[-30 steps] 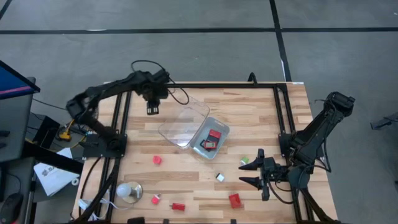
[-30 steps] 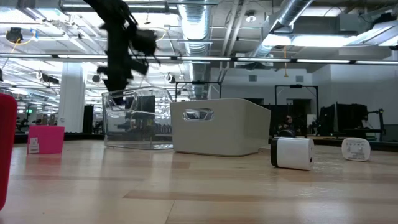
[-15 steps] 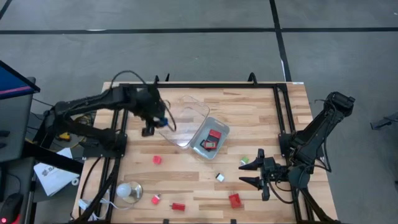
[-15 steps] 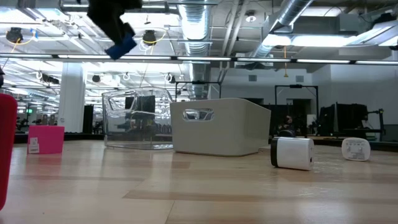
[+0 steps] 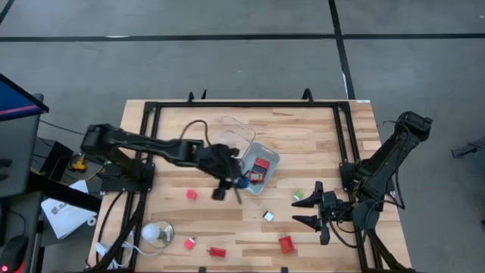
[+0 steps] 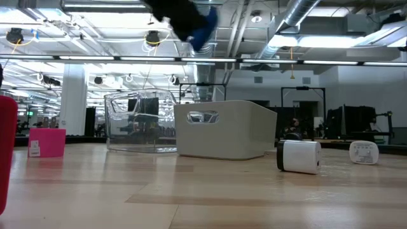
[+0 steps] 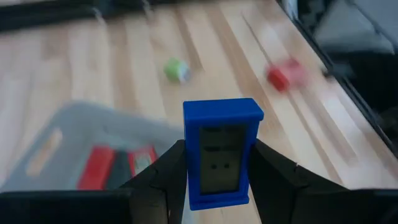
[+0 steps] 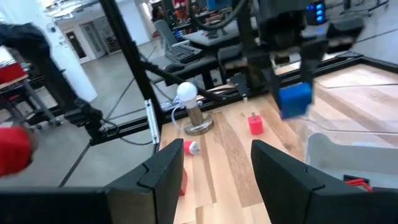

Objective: Pick & Place Office items
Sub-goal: Put the blue digital timer into the gray bin

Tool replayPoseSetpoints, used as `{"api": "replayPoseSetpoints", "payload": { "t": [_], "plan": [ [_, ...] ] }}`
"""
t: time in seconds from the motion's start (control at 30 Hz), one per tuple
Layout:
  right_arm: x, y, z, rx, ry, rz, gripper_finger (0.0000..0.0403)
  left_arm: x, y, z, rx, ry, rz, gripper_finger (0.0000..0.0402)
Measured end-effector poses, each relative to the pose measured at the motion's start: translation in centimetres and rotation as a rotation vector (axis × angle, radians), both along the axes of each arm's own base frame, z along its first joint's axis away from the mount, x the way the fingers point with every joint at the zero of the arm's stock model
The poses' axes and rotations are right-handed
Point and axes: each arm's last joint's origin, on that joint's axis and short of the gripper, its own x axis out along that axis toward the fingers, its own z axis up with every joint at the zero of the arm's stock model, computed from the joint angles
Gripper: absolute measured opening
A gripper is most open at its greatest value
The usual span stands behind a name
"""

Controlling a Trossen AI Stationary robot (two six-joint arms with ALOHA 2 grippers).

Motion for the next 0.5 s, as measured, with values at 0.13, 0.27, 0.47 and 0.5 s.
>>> {"api": "replayPoseSetpoints", "payload": {
  "t": [0.13,0.27,0.47,0.5],
  "plan": [
    [-0.2,-0.3,0.4,0.005,-0.01,-0.011,0.0182,2.4,1.8,-1.0,-0.087,-0.098,0.117,0.0134],
    [-0.4,-0.6,0.9,0.002,-0.019,-0.009,0.0182,3.9,3.5,-1.7,-0.155,-0.176,0.367,0.0134],
    [-0.4,-0.6,0.9,-0.009,-0.019,-0.009,0.0182,4.1,5.5,-2.6,-0.186,-0.184,0.661,0.0134],
    [-0.4,-0.6,0.9,-0.011,-0.019,-0.008,0.0182,4.0,5.6,-2.9,-0.196,-0.168,0.677,0.0134]
  ]
}}
